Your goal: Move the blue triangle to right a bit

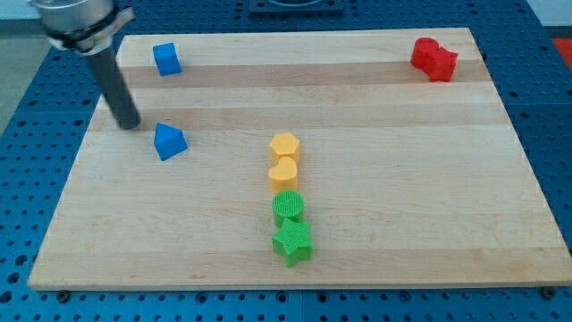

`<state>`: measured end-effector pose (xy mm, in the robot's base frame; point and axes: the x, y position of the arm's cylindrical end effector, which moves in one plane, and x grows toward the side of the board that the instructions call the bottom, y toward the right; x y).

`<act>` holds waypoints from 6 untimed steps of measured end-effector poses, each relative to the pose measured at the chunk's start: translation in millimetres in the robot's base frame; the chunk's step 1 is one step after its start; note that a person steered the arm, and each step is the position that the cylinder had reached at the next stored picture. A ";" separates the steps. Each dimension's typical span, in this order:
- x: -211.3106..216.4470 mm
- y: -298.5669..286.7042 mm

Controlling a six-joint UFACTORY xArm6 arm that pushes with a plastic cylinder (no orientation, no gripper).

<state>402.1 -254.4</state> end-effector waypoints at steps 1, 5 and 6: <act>44.1 -15.6; 16.4 78.6; 16.4 89.0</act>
